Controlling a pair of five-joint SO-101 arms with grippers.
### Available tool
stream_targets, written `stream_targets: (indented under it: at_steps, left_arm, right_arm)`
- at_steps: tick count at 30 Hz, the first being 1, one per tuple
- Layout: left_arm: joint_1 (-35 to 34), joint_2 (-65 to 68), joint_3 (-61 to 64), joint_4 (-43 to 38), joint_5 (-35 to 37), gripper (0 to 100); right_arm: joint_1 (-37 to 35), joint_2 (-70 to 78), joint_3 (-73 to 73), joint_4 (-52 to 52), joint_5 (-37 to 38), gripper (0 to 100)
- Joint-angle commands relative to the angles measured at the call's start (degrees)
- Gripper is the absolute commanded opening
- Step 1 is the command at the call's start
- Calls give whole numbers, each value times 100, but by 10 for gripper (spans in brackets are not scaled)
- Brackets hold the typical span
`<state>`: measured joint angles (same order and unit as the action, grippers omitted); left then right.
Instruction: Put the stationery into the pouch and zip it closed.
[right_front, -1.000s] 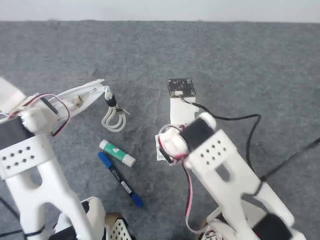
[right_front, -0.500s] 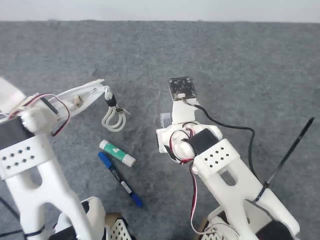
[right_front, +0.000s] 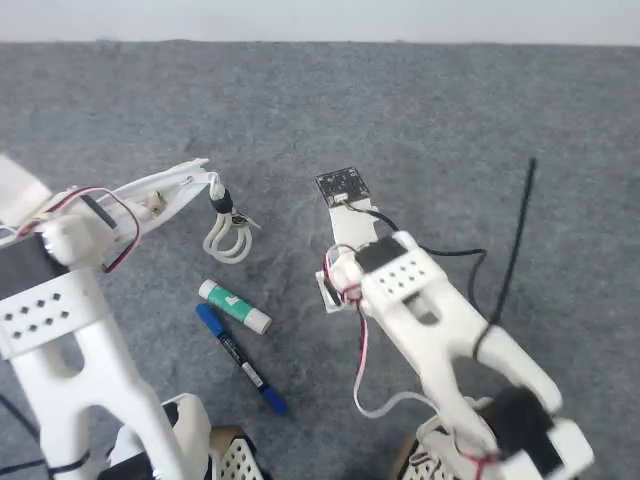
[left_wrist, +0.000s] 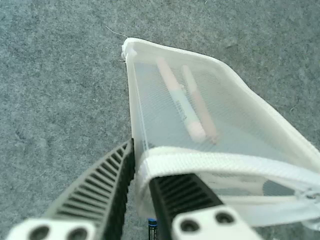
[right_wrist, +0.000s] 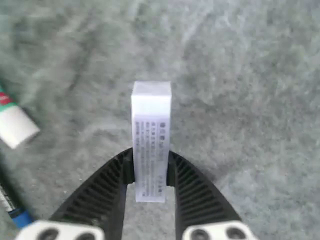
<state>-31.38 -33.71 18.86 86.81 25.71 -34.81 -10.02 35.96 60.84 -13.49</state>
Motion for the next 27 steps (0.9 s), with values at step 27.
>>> stream_targets:
  at_steps: [27]
  left_arm:
    - [-26,-62,-180,-185,62,11]
  right_arm:
    - [110,1376,-2171,1411,448,177]
